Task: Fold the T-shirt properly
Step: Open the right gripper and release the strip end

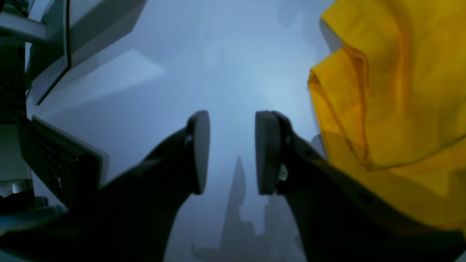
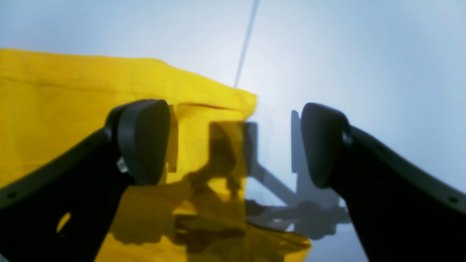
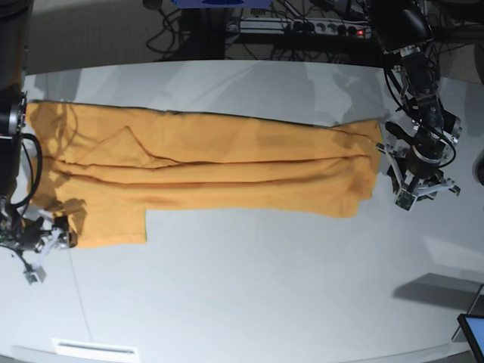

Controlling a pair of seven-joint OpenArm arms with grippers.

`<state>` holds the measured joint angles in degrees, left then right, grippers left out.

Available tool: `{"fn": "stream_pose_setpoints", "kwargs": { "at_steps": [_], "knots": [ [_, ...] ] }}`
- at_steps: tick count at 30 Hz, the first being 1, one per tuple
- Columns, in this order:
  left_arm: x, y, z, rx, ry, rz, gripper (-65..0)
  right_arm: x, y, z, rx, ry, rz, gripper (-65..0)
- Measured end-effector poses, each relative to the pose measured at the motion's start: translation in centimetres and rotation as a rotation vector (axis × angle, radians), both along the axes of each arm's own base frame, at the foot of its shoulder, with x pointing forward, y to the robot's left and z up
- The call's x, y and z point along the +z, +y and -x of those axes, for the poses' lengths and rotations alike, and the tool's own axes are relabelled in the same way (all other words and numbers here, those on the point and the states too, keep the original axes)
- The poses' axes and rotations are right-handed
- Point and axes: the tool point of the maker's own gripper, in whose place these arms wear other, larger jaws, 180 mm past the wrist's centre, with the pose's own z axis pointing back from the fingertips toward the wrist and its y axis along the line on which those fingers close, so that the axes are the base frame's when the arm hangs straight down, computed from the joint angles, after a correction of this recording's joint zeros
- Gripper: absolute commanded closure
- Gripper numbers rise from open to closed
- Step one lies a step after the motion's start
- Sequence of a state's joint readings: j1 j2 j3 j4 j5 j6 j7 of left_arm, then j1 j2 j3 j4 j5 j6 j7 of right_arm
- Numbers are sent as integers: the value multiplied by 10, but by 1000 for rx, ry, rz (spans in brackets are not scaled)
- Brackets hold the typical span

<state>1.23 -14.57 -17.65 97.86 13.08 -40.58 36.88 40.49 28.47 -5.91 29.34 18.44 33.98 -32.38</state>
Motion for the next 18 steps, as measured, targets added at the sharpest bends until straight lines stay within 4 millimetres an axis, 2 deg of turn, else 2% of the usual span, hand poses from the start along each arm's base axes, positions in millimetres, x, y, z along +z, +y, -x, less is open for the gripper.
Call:
{"fn": "stream_pose_setpoints", "kwargs": {
  "at_steps": [5, 10, 18],
  "knots": [
    [-1, 0, 1, 0, 2, 0, -217, 1, 2, -3, -3, -21, -10, -547],
    [-1, 0, 1, 0, 4, -1, -217, -18, -4, 11, -46, 26, -39, -548],
    [-1, 1, 1, 4, 1, 0, -217, -18, -1, 10, -62, 35, -64, -547]
  ]
}}
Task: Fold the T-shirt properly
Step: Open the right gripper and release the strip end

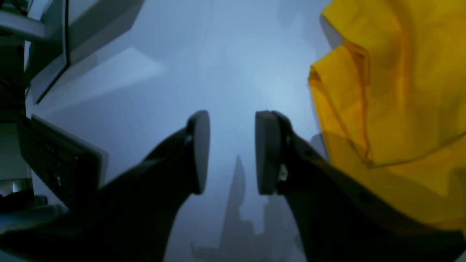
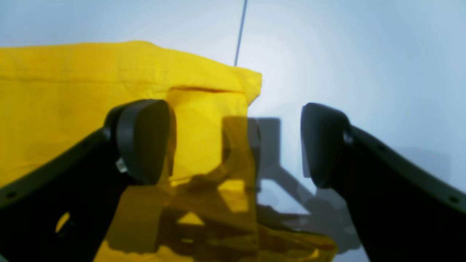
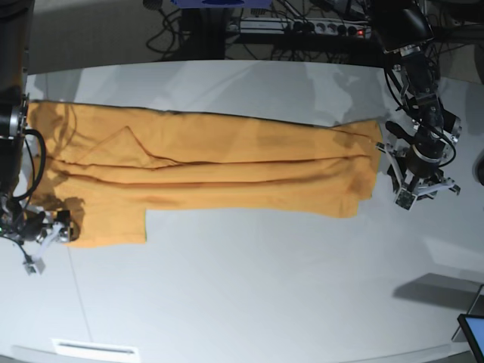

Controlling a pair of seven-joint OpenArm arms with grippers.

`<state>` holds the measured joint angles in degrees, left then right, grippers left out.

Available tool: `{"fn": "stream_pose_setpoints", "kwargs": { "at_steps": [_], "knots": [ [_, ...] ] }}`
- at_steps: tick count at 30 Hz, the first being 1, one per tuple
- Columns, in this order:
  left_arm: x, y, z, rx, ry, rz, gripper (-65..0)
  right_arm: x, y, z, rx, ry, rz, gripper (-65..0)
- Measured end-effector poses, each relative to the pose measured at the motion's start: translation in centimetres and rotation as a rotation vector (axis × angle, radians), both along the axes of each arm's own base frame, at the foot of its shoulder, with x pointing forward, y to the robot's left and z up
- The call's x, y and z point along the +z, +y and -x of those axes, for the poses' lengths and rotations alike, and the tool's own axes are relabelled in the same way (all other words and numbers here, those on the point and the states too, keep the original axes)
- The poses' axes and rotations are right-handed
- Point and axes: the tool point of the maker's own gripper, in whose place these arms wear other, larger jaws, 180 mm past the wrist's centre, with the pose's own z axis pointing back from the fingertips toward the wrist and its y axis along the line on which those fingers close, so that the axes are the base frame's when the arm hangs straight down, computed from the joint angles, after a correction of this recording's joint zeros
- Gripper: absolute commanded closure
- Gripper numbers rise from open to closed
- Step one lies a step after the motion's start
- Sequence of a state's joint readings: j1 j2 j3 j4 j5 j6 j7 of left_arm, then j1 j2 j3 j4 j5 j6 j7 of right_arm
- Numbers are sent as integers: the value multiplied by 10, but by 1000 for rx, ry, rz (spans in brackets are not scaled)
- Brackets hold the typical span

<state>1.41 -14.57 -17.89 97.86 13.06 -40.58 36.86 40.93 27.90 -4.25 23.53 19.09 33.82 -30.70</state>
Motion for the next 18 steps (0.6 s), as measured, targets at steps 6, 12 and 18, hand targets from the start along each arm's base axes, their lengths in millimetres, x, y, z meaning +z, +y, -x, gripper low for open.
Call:
{"fn": "stream_pose_setpoints", "kwargs": {
  "at_steps": [6, 12, 18],
  "knots": [
    [2, 6, 2, 17, -4, -2, -217, -1, 3, 0, 4, 2, -1, -541],
    [3, 8, 2, 16, -3, -9, -217, -2, 18, 1, 62, 17, -26, -393],
    [1, 11, 6, 14, 9, -21, -217, -4, 25, 2, 82, 25, -37, -64]
  ]
}}
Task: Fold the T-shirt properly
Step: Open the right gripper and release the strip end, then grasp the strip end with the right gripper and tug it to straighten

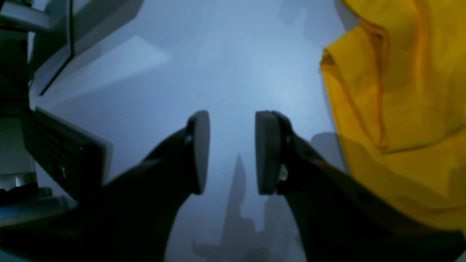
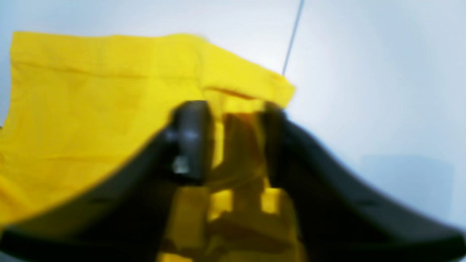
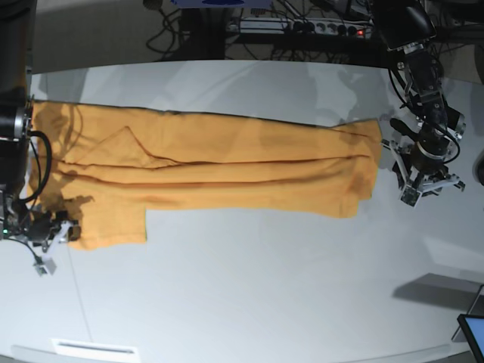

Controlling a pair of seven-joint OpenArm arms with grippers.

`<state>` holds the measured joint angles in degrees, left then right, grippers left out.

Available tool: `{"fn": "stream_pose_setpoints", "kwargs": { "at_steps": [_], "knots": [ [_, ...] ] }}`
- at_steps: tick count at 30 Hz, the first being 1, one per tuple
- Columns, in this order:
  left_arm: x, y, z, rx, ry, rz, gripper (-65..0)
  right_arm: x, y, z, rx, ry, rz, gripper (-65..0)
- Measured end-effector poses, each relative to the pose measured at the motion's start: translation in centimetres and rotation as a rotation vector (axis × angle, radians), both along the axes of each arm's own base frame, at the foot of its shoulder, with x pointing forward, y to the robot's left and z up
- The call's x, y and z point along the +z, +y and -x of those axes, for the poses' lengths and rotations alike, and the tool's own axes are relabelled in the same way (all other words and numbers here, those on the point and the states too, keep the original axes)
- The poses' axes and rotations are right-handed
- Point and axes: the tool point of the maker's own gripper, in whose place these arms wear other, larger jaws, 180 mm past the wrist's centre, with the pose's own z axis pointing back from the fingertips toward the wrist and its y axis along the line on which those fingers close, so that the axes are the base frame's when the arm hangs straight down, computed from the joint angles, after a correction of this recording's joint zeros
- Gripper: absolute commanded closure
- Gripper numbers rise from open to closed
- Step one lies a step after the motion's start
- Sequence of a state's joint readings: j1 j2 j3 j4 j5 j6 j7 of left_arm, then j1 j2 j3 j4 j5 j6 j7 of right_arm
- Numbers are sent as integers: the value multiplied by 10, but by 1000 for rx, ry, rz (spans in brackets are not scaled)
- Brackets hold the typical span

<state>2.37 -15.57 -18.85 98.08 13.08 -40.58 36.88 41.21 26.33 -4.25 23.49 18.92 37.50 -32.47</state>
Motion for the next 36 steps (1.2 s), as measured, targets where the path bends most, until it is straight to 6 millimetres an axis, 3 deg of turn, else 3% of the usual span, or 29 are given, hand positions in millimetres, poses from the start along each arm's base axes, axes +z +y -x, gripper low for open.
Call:
{"fn": "stream_pose_setpoints", "kwargs": {
  "at_steps": [2, 16, 25, 31, 36],
  "knots": [
    [2, 2, -1, 0, -2, -7, -217, 0, -1, 1, 1, 3, 3, 0],
    [2, 1, -1, -2, -3, -5, -217, 4, -8, 10, 54, 40, 75, -1],
    [1, -1, -2, -8, -1, -5, -217, 49, 10, -1, 185, -46, 207, -1],
    [1, -1, -2, -9, -1, -5, -217, 42, 11, 15, 213, -8, 248, -1],
    [-6, 0, 0, -4, 16, 4, -217, 56, -1, 29, 172, -31, 272, -1]
  ]
}}
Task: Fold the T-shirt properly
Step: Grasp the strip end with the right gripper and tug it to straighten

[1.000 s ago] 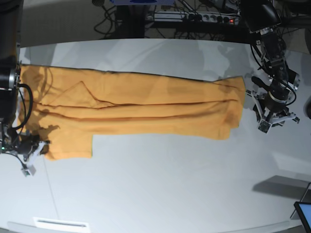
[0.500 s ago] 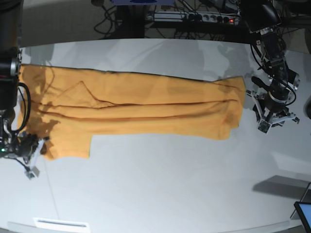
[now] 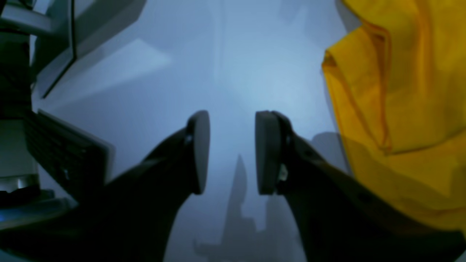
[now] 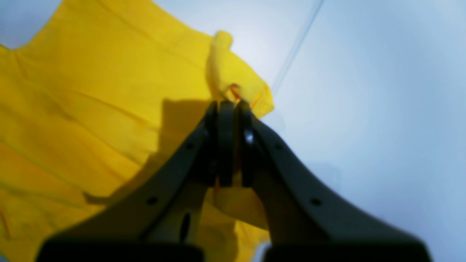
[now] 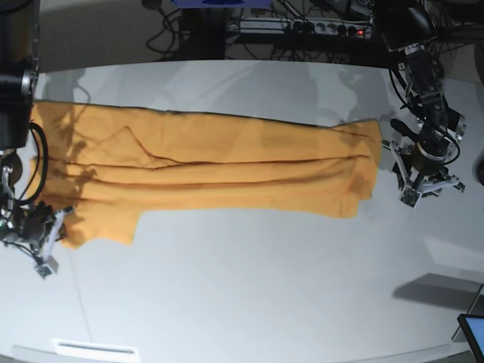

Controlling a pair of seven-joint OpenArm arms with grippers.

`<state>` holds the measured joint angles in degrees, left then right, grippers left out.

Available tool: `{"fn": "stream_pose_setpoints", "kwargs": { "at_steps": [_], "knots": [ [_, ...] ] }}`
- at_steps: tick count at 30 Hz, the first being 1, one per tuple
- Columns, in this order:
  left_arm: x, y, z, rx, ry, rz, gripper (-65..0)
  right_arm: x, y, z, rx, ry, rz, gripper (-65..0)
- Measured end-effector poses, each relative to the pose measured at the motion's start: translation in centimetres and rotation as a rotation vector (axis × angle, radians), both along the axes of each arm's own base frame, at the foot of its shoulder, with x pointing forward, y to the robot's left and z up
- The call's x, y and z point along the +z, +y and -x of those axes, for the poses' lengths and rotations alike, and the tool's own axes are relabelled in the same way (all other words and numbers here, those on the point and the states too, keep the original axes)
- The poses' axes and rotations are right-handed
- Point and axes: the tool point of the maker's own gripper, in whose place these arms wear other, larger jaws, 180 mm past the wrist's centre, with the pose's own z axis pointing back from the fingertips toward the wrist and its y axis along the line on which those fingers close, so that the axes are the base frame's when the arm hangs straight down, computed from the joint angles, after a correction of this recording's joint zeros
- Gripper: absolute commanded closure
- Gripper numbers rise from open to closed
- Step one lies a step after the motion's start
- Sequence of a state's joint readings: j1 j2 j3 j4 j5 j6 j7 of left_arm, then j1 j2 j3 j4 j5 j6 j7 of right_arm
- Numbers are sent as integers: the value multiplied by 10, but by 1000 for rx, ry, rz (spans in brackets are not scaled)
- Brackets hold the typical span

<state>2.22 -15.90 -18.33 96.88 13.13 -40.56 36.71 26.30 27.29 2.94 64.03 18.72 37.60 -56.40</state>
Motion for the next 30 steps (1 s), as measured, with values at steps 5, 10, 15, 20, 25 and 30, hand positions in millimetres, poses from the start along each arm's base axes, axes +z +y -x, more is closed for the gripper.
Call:
{"fn": "stream_pose_setpoints", "kwargs": {
  "at_steps": [5, 10, 15, 20, 25, 30],
  "knots": [
    [-6, 1, 1, 6, 15, 10, -217, 18, -2, 10, 5, -41, 40, -1],
    [-7, 0, 1, 5, 17, 14, -217, 21, -3, 29, 19, -29, 96, -1],
    [-6, 0, 0, 5, 12, 17, -217, 21, 0, 42, 20, -31, 104, -1],
    [-15, 2, 2, 12, 33, 30, -217, 23, 2, 59, 25, -25, 140, -1],
    [-28, -11, 1, -31, 63, 39, -217, 30, 8, 67, 51, -46, 163, -1],
    [-35, -18, 1, -54, 54, 73, -217, 45, 13, 72, 73, -71, 211, -1]
  ]
}}
